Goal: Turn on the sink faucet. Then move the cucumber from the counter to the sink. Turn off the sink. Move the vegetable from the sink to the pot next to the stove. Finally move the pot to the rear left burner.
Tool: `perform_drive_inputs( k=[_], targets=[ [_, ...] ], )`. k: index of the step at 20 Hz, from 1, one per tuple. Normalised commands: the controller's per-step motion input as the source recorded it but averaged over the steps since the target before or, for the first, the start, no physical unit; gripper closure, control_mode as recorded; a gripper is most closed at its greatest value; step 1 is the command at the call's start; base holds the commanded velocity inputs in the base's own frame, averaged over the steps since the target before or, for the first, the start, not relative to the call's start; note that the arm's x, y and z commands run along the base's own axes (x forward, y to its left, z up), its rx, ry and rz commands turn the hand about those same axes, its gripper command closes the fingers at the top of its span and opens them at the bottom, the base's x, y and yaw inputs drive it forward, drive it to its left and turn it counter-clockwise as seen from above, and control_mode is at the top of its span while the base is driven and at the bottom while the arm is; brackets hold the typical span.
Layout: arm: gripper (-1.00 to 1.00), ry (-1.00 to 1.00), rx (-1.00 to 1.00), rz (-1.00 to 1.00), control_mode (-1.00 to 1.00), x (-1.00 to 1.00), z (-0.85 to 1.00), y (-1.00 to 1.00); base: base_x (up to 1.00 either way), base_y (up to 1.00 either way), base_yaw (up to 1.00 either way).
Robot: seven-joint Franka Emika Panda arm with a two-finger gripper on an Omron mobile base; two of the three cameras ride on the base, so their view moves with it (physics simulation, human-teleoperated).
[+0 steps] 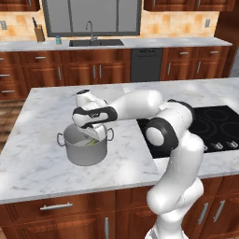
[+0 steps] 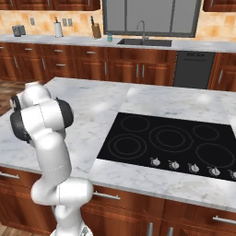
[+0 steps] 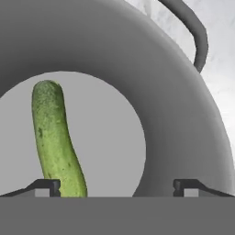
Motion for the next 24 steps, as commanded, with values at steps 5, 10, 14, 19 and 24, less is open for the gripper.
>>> perform_drive_inputs(
  k=[5,10,14,19,24],
  targets=[
    [-1.00,-0.04,0.01,-0.10,-1.00,-0.58,0.27,-0.41,0.00,0.00,0.00],
    [-1.00,-0.02,0.00,-0.06,-1.00,-0.40,0.37,-0.21,0.00,0.00,0.00],
    [-1.00,-0.01,0.00,-0.06,-1.00,-0.38,0.17,-0.16,0.00,0.00,0.00],
    [-1.00,0.00,0.00,-0.04,-1.00,-0.04,-0.17,-0.01,0.00,0.00,0.00],
    [-1.00,0.00,0.00,-0.02,-1.00,0.13,-0.30,0.00,0.00,0.00,0.00]
  ],
)
